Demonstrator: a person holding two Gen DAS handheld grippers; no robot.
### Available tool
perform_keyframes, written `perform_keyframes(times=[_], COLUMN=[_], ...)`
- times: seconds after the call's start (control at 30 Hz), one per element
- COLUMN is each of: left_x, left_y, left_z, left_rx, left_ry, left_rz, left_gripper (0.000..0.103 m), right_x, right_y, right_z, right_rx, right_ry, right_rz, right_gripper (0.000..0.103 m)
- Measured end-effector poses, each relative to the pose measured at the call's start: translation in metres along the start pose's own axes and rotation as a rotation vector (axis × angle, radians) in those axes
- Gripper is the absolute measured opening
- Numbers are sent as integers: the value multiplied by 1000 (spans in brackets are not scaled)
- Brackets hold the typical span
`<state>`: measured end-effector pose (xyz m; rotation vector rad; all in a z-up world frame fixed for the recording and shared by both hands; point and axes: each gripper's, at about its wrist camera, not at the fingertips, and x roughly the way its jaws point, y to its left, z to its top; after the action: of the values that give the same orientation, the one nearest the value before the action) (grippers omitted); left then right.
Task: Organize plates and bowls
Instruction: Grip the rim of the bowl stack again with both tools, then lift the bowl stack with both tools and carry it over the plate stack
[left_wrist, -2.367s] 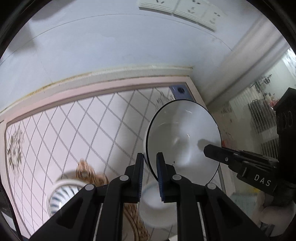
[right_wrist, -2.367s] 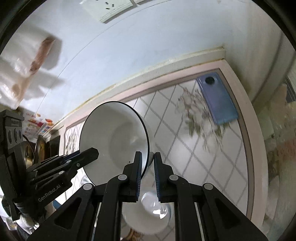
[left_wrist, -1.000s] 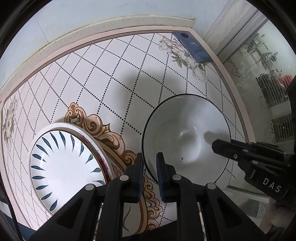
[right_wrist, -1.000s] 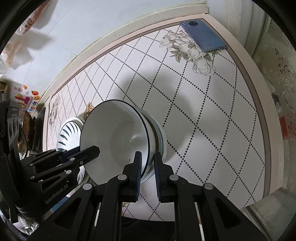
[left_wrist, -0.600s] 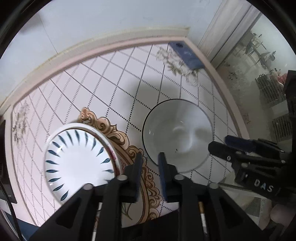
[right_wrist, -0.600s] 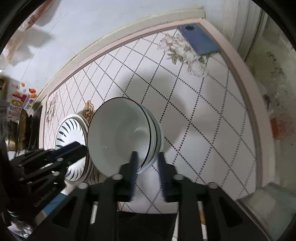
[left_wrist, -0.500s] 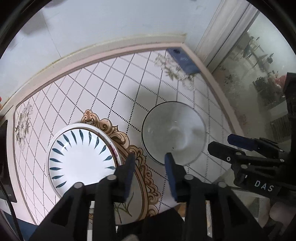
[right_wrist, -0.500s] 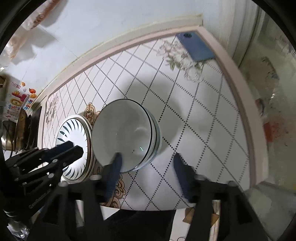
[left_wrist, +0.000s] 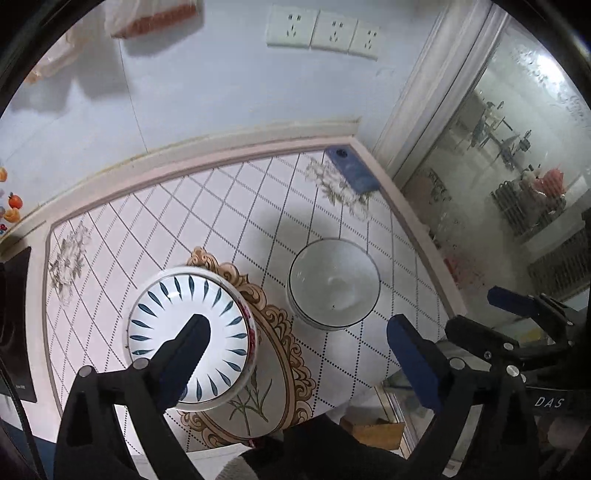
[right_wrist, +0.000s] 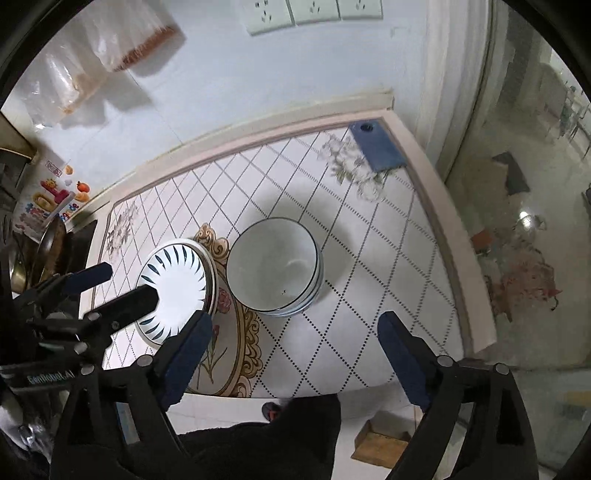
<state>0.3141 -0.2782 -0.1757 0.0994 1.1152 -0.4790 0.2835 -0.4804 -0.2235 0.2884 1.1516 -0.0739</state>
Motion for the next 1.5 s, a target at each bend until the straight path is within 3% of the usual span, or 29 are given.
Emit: perform_keyframes(times=[0.43,0.67,0.87,1.03,1.2,1.33,1.5], left_x=[-52,-41,18,81,138,180,214], left_y=[-15,-16,-3,17,28,38,42], left_z=[6,11,20,27,34,36,33], left_rx=[-7,-20,-56,-151,-216,-286,-305], left_ry=[-67,-44,41,165,275,378,449], left_rz=[-64,-74,-51,-95,-91,-109,-115], left_gripper=[99,99,99,99,98,90,78], right_x=[-85,-96,-45,34,108,154,205], right_y=[7,2,-21,-53,-77,-88,-95], right_z=[-8,-2,15,20,19,21,24], right_rx=[3,8,62,155,236,284,335], right_ry=[-127,-139,-65,86,213,264,324], right_rz=[-19,-1,119,210,315,388,445], right_gripper=[96,97,98,98,98,98,98])
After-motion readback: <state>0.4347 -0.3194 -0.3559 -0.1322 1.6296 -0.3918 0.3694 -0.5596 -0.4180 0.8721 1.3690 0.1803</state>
